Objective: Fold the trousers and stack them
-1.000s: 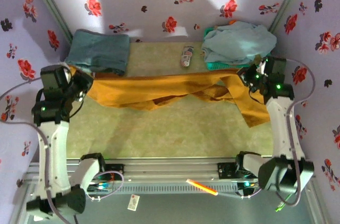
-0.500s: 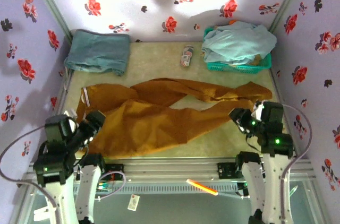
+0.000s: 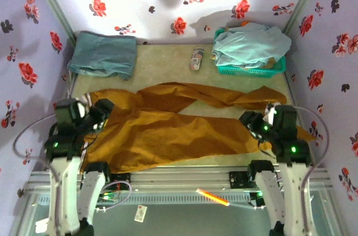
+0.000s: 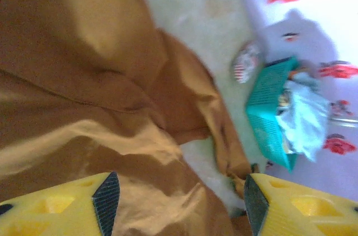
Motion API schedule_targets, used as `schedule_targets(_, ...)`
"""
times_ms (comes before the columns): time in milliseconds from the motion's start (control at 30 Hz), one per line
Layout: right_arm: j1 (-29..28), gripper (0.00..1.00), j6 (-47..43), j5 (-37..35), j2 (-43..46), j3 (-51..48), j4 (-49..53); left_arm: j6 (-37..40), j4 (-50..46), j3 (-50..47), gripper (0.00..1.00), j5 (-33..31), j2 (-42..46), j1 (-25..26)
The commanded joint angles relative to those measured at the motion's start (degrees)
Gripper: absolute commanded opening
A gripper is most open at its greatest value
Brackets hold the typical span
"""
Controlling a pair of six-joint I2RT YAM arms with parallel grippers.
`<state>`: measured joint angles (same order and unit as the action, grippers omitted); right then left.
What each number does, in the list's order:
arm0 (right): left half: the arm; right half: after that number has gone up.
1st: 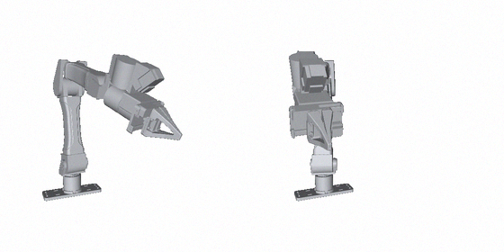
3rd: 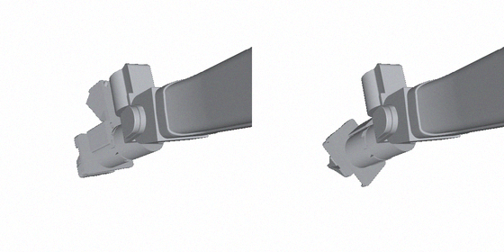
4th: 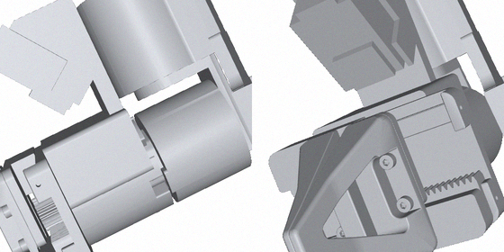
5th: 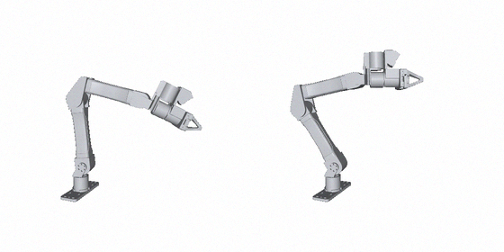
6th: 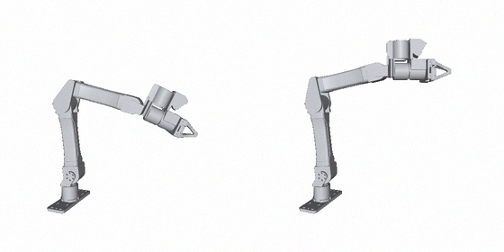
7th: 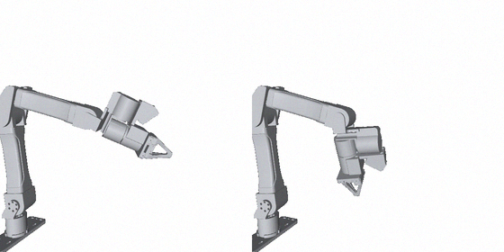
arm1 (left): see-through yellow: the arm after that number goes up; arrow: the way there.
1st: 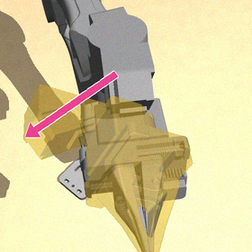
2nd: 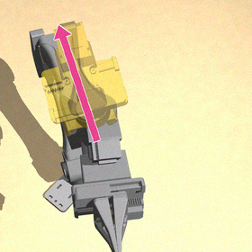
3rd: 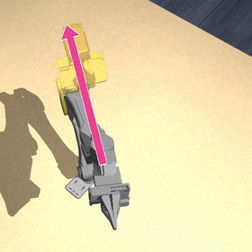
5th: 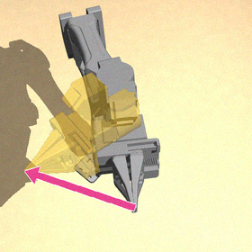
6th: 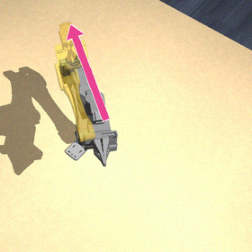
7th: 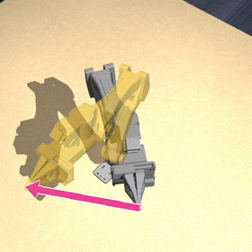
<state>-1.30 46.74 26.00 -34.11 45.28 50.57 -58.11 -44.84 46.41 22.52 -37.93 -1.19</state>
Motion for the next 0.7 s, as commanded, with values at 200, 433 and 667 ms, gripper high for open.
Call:
schedule_targets(200,-14.13,0.28,8.05,-11.01,-24.3,-12.1,-34.05,-2.82,25.01,-9.66,0.59,-15.83,-22.27,12.7)
schedule_targets(433,-15.79,0.3,10.11,-15.25,-35.5,-22.04,-44.9,-2.09,33.4,-15.28,0.59,-19.4,-33.82,10.59)
schedule_targets(667,-12.75,0.46,5.71,-20.75,-41.33,-21.12,-38.32,0.46,30.96,-10.66,0.67,-21.69,-41.19,6.77)
